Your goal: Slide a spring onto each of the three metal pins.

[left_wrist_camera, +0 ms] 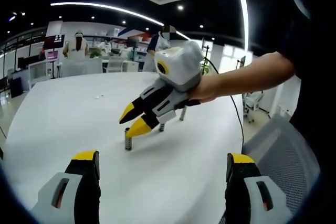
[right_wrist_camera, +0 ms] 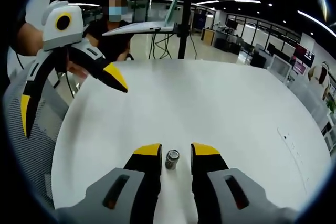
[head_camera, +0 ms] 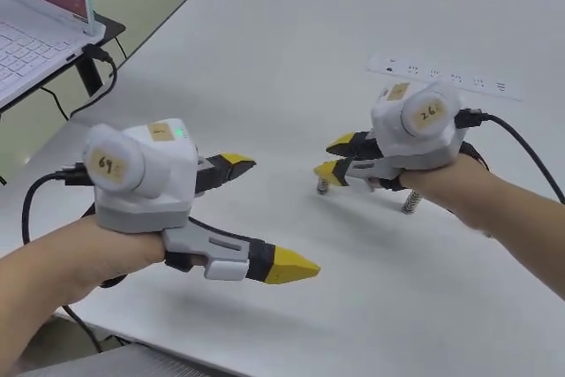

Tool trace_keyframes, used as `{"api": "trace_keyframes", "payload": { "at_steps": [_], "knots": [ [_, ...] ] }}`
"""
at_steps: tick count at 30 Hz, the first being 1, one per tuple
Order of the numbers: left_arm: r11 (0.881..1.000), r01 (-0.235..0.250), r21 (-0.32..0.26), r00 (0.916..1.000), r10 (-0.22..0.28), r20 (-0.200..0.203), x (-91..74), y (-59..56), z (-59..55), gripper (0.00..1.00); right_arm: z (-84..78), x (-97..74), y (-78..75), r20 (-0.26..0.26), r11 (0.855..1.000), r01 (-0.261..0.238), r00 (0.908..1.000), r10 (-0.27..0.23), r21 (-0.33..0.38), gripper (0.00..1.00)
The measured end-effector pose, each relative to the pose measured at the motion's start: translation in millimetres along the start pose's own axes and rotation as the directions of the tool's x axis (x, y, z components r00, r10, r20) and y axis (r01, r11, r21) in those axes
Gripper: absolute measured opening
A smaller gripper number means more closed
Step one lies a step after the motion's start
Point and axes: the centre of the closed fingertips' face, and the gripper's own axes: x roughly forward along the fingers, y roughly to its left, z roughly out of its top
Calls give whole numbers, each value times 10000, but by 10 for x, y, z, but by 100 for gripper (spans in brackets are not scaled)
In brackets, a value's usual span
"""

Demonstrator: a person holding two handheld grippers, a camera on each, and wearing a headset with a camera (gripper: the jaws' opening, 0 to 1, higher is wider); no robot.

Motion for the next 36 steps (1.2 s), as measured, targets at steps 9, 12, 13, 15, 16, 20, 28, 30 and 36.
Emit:
{"api": "trace_keyframes", "payload": {
  "at_steps": [9,12,13,15,16,20,28,30,36],
  "knots": [
    [9999,6,138,10000,-7,62,64,-45,67,98,-2,-287,51,415,9992,277,9987,-289,290,25],
    [9998,8,185,10000,-10,80,93,-58,84,98,-30,-424,75,568,9985,392,9975,-414,394,27],
    [9998,27,205,10000,-29,86,99,-65,88,98,-40,-461,80,616,9981,440,9970,-466,422,27],
    [9997,81,246,9999,-83,59,115,-83,95,98,-58,-548,76,756,9967,623,9949,-661,526,28],
    [9995,110,292,9999,-112,50,121,-94,102,98,-72,-598,74,814,9956,684,9940,-735,639,29],
    [9992,147,369,9999,-150,73,127,-111,137,98,-104,-723,83,1081,9919,818,9898,-922,967,32],
    [9984,216,515,9997,-222,118,158,-119,202,98,-163,-955,102,1507,9836,1043,9805,-1265,1471,42],
    [9982,230,548,9996,-238,146,169,-125,218,97,-184,-1005,114,1611,9801,1075,9777,-1347,1669,45],
    [9985,216,496,9994,-230,271,188,-144,231,97,-265,-1163,167,1884,9664,1277,9670,-1713,2232,53]
  ]
}}
